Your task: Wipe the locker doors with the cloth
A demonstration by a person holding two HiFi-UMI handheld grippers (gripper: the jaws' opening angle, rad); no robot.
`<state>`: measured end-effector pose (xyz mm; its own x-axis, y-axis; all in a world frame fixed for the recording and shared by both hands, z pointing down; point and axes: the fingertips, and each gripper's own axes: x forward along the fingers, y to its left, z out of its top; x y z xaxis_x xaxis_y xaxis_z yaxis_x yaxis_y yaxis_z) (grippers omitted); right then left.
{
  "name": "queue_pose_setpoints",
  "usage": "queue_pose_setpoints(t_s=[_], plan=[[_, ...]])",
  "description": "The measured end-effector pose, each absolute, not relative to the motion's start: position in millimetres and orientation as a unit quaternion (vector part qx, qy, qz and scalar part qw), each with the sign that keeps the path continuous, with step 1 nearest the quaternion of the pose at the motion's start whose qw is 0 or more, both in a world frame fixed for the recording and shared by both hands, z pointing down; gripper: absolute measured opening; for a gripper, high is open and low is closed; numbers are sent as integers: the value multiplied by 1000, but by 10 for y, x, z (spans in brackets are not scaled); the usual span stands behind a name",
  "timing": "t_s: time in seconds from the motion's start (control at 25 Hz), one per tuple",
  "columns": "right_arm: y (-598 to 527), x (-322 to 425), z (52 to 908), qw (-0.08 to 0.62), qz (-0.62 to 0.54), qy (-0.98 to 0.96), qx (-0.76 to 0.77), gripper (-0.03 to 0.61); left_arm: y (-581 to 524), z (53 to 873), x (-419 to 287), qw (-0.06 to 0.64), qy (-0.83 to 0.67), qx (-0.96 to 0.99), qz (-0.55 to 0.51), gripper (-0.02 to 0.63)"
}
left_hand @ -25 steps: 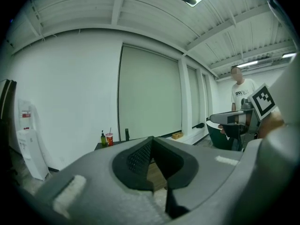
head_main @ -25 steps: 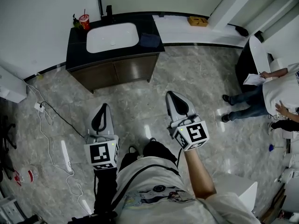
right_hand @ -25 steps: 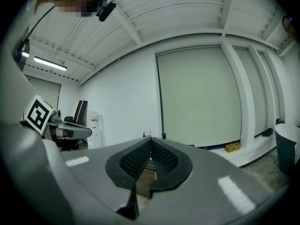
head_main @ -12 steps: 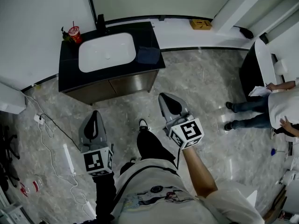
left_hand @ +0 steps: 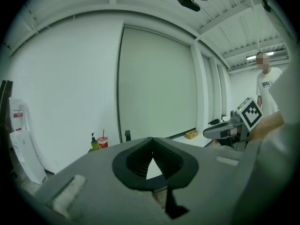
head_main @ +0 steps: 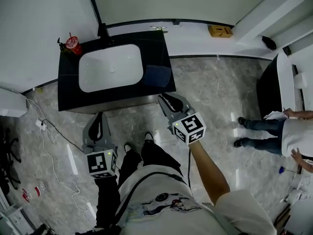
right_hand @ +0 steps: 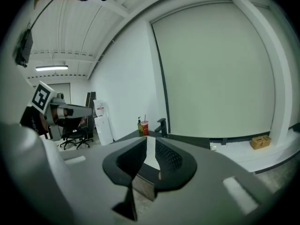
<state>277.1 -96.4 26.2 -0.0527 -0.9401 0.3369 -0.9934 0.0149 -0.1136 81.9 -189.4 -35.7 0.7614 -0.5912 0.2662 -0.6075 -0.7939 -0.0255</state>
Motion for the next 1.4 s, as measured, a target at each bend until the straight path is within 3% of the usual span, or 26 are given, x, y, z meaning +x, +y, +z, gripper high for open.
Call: queue_pose_setpoints(t_s=[0.6, 1.12, 1.24, 1.4], plan=[[-1776, 3603, 2037, 222, 253, -727, 599, 94, -2128, 1120, 1834, 119, -264, 923, 255, 3], [-2419, 4211, 3150, 426, 252, -738, 459, 275, -1938, 1447, 1822, 141, -268, 909, 286, 3], [-2465, 4228, 3275, 443, 275, -742, 422, 299, -1954, 1465, 1755, 143, -273, 906, 290, 3], [-2453, 4153, 3280, 423, 299, -756, 400, 193, -1993, 1482, 1681, 146, -283, 903, 289, 3]])
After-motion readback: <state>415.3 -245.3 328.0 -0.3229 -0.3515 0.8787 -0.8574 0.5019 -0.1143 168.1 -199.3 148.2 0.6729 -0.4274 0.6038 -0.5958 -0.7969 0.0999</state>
